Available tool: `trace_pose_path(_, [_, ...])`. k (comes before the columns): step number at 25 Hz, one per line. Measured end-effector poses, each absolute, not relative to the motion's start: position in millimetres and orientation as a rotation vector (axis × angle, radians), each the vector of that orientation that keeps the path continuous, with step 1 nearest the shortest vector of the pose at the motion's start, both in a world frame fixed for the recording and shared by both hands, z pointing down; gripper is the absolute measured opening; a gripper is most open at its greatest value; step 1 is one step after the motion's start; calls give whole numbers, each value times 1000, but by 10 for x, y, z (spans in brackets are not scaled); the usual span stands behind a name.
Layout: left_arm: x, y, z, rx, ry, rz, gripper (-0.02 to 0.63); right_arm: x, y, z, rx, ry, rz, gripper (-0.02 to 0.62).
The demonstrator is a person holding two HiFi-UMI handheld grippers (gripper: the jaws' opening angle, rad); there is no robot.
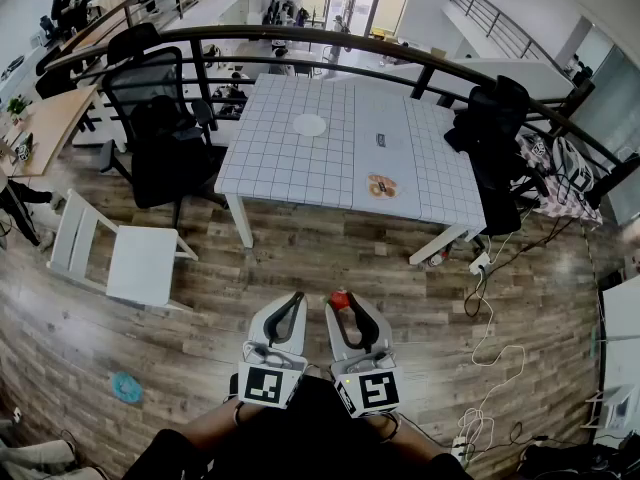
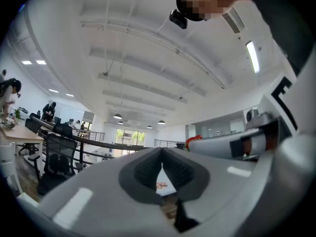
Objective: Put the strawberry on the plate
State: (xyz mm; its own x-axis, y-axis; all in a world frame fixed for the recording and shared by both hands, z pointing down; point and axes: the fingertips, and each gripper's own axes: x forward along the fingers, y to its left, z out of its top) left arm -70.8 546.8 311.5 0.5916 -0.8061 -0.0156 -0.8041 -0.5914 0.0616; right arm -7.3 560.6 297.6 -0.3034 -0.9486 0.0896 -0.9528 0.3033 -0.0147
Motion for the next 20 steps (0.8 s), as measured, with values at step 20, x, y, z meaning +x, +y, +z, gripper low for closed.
trace_pose_path(20, [-341,5606,3068,2762,-1477,-135,9,349,5721,2981,1796,-2549,36,127])
